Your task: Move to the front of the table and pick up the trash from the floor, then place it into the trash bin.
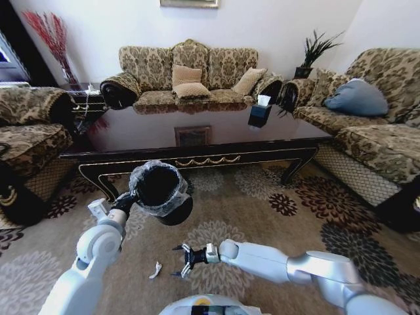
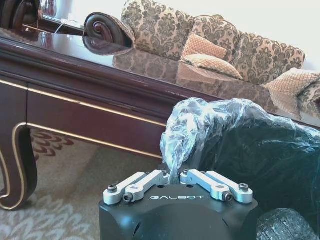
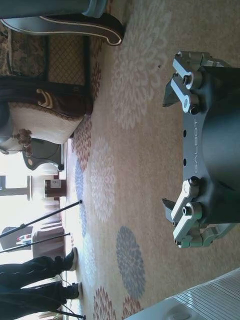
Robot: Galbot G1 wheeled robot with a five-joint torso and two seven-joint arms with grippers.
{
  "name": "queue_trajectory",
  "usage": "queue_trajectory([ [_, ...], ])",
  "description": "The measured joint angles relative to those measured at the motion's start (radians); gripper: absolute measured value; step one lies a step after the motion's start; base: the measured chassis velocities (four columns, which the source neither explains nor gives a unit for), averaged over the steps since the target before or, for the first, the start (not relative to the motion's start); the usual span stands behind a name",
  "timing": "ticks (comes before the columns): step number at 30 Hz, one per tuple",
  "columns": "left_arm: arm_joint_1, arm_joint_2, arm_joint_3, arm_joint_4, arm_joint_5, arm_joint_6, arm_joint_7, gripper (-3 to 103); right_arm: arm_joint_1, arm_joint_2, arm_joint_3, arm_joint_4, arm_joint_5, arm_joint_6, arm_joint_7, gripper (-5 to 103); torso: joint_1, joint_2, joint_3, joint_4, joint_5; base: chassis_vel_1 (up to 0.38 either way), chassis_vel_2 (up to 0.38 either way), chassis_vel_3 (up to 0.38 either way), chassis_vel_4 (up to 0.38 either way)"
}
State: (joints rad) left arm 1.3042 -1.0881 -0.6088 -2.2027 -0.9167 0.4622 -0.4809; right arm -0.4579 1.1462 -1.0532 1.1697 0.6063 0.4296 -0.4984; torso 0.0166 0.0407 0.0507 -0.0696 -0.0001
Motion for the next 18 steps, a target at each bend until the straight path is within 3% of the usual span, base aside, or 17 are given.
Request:
queue_trajectory([
  [6, 0.001, 0.003, 0.000, 0.000, 0.000, -0.001, 0.000, 3, -0.006, 0.005, -0.005, -0.003, 0.043, 0.061, 0.007, 100, 0.000, 0.000, 0.000, -0.0003, -0.0001, -0.102, 0.103, 0.103, -0.093],
  [18, -0.002, -0.001, 0.006, 0.000, 0.001, -0.001, 0.001, 3, -0.007, 0.003, 0.000, -0.006, 0.081, 0.070, -0.032, 100, 0.000, 0.000, 0.000, -0.0001, 0.0001, -0.012, 0.012, 0.015, -0.014],
])
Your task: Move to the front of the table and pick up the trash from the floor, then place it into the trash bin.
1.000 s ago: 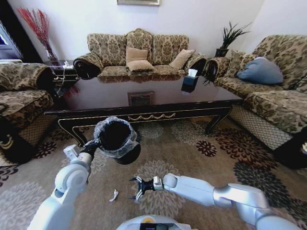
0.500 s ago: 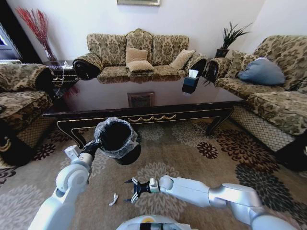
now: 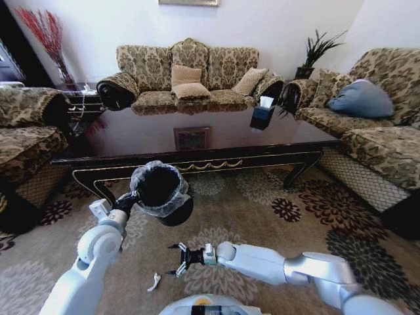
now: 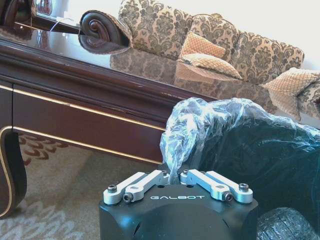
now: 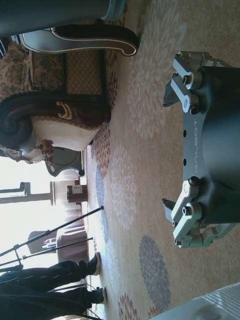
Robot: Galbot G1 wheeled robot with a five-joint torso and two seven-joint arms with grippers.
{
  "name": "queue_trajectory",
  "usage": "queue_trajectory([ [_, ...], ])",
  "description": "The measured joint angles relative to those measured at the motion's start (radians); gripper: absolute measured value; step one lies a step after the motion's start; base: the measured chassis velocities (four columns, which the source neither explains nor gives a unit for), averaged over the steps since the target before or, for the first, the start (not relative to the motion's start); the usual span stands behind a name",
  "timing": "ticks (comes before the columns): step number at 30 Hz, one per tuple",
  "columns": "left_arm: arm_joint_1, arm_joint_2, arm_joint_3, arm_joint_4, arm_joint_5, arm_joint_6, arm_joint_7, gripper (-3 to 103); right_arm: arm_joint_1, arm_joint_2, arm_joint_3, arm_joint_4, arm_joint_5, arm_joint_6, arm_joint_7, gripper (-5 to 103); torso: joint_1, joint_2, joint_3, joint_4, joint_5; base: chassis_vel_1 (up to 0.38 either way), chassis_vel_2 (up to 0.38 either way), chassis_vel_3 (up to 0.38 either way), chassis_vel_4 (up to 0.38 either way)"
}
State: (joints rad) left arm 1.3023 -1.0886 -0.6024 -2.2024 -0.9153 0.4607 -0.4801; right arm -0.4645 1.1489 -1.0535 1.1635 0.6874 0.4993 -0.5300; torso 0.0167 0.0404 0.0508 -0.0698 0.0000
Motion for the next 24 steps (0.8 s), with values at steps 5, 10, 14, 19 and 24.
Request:
queue_trajectory([
  [5, -0.001, 0.000, 0.000, 0.000, 0.000, -0.001, 0.000, 3, -0.001, 0.004, 0.005, -0.008, 0.000, 0.000, -0.028, 100, 0.000, 0.000, 0.000, 0.0001, 0.0000, 0.000, 0.000, 0.000, 0.000],
  [10, -0.001, 0.000, 0.001, 0.001, 0.000, -0.001, 0.000, 3, -0.002, 0.005, 0.004, -0.008, 0.003, -0.001, -0.027, 100, 0.000, 0.000, 0.000, 0.0000, 0.0000, 0.000, 0.000, 0.000, 0.000],
  [14, -0.004, -0.001, 0.003, 0.003, 0.001, -0.001, 0.001, 3, -0.002, 0.005, 0.003, -0.008, 0.008, -0.001, -0.021, 100, 0.000, 0.000, 0.000, -0.0001, 0.0000, 0.000, 0.000, 0.000, 0.000],
  [19, -0.004, -0.002, 0.006, 0.004, 0.002, -0.002, 0.001, 3, 0.001, 0.012, 0.002, -0.007, 0.009, -0.001, -0.009, 100, 0.000, 0.000, 0.000, -0.0001, 0.0001, 0.058, 0.092, -0.082, -0.088],
  [24, -0.002, -0.001, 0.004, 0.004, 0.002, -0.003, 0.001, 3, 0.003, 0.025, -0.001, -0.012, 0.009, 0.005, -0.003, 100, 0.000, 0.000, 0.000, 0.0000, 0.0000, 0.152, 0.162, -0.139, -0.162],
])
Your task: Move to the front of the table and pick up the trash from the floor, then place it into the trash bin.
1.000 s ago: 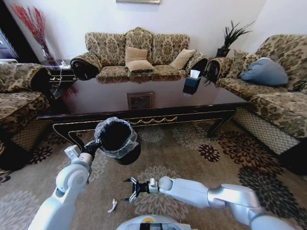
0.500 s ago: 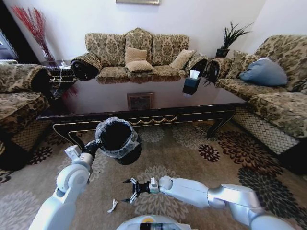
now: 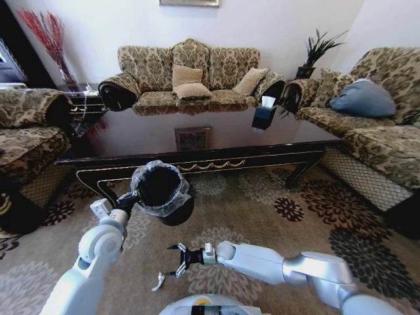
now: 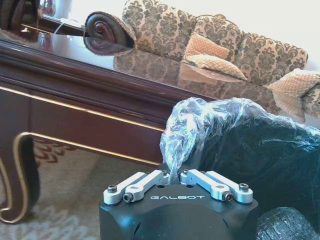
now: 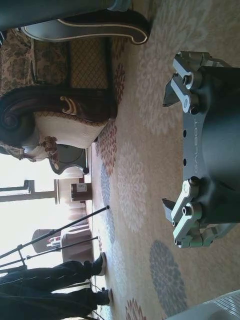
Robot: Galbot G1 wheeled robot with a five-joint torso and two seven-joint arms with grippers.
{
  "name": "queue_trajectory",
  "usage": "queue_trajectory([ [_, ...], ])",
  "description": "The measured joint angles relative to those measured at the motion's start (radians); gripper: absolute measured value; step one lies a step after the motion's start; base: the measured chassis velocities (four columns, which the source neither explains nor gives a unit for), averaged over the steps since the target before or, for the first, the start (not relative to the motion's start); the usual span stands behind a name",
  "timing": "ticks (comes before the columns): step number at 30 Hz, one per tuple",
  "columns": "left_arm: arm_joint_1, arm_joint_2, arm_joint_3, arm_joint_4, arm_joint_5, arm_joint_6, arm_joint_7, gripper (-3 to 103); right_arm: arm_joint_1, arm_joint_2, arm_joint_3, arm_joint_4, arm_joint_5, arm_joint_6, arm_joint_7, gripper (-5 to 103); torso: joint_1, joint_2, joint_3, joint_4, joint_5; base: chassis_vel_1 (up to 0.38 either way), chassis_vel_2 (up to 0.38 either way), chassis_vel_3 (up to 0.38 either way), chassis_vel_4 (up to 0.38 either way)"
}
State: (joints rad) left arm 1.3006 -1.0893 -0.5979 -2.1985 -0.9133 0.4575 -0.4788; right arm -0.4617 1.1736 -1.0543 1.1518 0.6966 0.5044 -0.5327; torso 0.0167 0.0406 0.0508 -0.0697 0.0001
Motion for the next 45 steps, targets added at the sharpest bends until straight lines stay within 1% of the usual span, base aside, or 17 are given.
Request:
queue_trajectory([
  [3, 0.001, 0.000, -0.001, 0.000, 0.001, -0.001, 0.000, 3, -0.003, 0.001, -0.005, 0.002, 0.001, 0.020, 0.018, 100, 0.000, 0.000, 0.000, 0.0003, -0.0002, 0.209, 0.247, -0.197, -0.204],
  [9, 0.002, -0.003, 0.000, 0.002, 0.006, -0.004, 0.000, 3, -0.014, -0.007, -0.006, 0.013, 0.009, 0.022, 0.038, 100, 0.000, 0.000, 0.000, 0.0009, -0.0007, 0.201, 0.185, -0.153, -0.159],
  [11, 0.002, -0.003, 0.001, 0.002, 0.007, -0.004, 0.000, 3, -0.020, -0.010, -0.005, 0.013, 0.000, 0.023, 0.041, 100, 0.000, 0.000, 0.000, 0.0005, -0.0003, 0.029, 0.050, -0.029, -0.047],
  [12, 0.003, -0.004, 0.002, 0.001, 0.007, -0.004, 0.000, 3, -0.023, -0.013, -0.002, 0.015, -0.022, 0.002, 0.042, 100, 0.000, 0.000, 0.000, -0.0003, 0.0001, -0.033, -0.023, -0.009, 0.055],
  [13, 0.003, -0.004, 0.002, 0.001, 0.007, -0.004, 0.000, 3, -0.023, -0.013, -0.002, 0.015, -0.022, 0.002, 0.042, 100, 0.000, 0.000, 0.000, -0.0003, 0.0001, -0.033, -0.023, -0.009, 0.055],
  [15, 0.004, -0.003, 0.002, -0.002, 0.007, -0.005, 0.001, 3, -0.027, -0.012, 0.004, 0.021, -0.068, -0.032, 0.054, 100, 0.000, 0.000, 0.000, -0.0009, 0.0003, -0.055, -0.080, 0.007, 0.036],
  [16, 0.006, -0.003, 0.001, -0.003, 0.007, -0.005, 0.002, 3, -0.027, -0.010, 0.008, 0.025, -0.100, -0.065, 0.076, 100, 0.000, 0.000, 0.000, -0.0013, 0.0001, -0.076, -0.047, -0.001, 0.017],
  [17, 0.008, -0.003, 0.001, -0.004, 0.006, -0.006, 0.003, 3, -0.027, -0.006, 0.011, 0.027, -0.113, -0.084, 0.088, 100, 0.000, 0.000, 0.000, -0.0012, 0.0001, -0.076, -0.049, -0.002, 0.017],
  [18, 0.008, -0.003, 0.001, -0.004, 0.006, -0.006, 0.003, 3, -0.027, -0.006, 0.011, 0.027, -0.113, -0.084, 0.088, 100, 0.000, 0.000, 0.000, -0.0012, 0.0001, -0.076, -0.049, -0.002, 0.017],
  [22, 0.010, -0.004, -0.001, -0.004, 0.008, -0.009, 0.002, 3, -0.014, 0.004, 0.013, 0.027, -0.135, -0.118, 0.108, 100, 0.000, 0.000, 0.000, 0.0007, -0.0002, 0.000, 0.000, 0.000, 0.000],
  [24, 0.010, -0.005, -0.001, -0.004, 0.008, -0.009, 0.002, 3, -0.010, 0.004, 0.009, 0.025, -0.131, -0.104, 0.126, 100, 0.000, 0.000, 0.000, 0.0010, -0.0001, 0.000, 0.000, 0.000, 0.000],
  [25, 0.009, -0.005, -0.001, -0.003, 0.009, -0.010, 0.002, 3, -0.005, 0.003, 0.002, 0.019, -0.114, -0.069, 0.143, 100, 0.000, 0.000, 0.000, 0.0008, -0.0001, 0.000, 0.000, 0.000, 0.000],
  [26, 0.007, -0.005, -0.001, -0.002, 0.009, -0.010, 0.003, 3, -0.001, 0.000, -0.002, 0.016, -0.094, -0.057, 0.148, 100, 0.000, 0.000, 0.000, 0.0000, -0.0001, 0.000, 0.000, 0.000, 0.000],
  [29, 0.004, -0.005, 0.000, 0.000, 0.008, -0.010, 0.004, 3, 0.007, -0.002, -0.004, 0.006, -0.079, -0.050, 0.143, 100, 0.000, 0.000, 0.000, -0.0005, -0.0001, 0.000, 0.000, 0.000, 0.000],
  [36, -0.001, -0.002, 0.003, 0.007, 0.008, -0.011, 0.004, 3, 0.010, 0.003, -0.007, -0.001, -0.075, -0.048, 0.135, 100, 0.000, 0.000, 0.000, 0.0004, 0.0000, 0.000, 0.000, 0.000, 0.000],
  [39, -0.007, -0.002, 0.007, 0.014, 0.008, -0.011, 0.004, 3, 0.005, 0.005, -0.008, 0.000, -0.074, -0.048, 0.134, 100, 0.000, 0.000, 0.000, -0.0001, 0.0000, 0.000, 0.000, 0.000, 0.000],
  [45, -0.015, -0.003, 0.014, 0.022, 0.011, -0.011, 0.004, 3, 0.003, -0.001, -0.010, 0.000, -0.075, -0.041, 0.131, 100, 0.000, 0.000, 0.000, -0.0001, -0.0001, 0.017, -0.016, -0.024, 0.020],
])
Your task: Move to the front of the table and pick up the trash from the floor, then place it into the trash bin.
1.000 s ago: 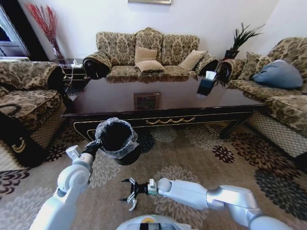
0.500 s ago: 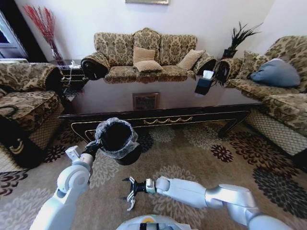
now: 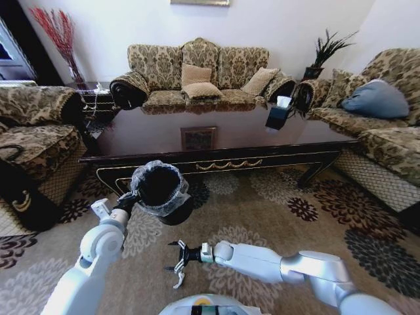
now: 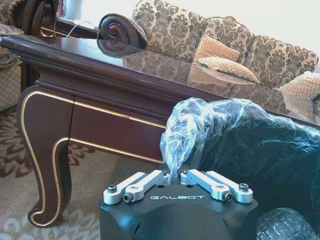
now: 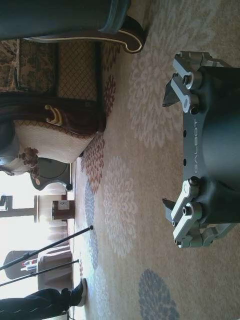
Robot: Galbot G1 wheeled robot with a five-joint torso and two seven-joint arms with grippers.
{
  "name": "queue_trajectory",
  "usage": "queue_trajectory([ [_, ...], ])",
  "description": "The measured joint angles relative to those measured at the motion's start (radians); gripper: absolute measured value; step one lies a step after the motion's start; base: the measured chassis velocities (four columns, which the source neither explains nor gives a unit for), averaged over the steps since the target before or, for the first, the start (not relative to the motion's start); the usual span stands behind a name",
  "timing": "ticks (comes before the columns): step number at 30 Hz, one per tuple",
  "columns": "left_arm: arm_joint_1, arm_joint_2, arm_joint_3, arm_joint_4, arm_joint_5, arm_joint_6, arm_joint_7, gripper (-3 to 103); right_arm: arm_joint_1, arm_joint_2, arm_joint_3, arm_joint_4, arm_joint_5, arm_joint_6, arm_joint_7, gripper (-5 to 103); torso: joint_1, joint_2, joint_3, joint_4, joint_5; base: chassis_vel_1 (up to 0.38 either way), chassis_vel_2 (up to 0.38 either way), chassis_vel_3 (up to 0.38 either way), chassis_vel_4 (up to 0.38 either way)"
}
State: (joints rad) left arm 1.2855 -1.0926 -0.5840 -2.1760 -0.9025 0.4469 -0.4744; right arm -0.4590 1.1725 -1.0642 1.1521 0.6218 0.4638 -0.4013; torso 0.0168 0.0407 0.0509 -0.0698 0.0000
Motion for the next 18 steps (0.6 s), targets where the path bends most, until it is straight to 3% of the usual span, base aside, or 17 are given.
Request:
queue_trajectory([
  [14, 0.007, -0.001, 0.000, -0.010, 0.001, 0.000, 0.001, 3, -0.012, 0.026, 0.001, -0.007, -0.014, 0.016, 0.007, 100, -0.001, 0.000, 0.000, 0.0004, 0.0000, 0.153, -0.161, -0.172, 0.167],
  [18, 0.017, -0.001, -0.008, -0.022, 0.001, 0.000, 0.001, 3, -0.015, 0.057, 0.001, -0.030, -0.055, 0.012, 0.058, 100, -0.001, 0.000, 0.000, 0.0001, -0.0001, 0.059, -0.061, -0.067, 0.057],
])
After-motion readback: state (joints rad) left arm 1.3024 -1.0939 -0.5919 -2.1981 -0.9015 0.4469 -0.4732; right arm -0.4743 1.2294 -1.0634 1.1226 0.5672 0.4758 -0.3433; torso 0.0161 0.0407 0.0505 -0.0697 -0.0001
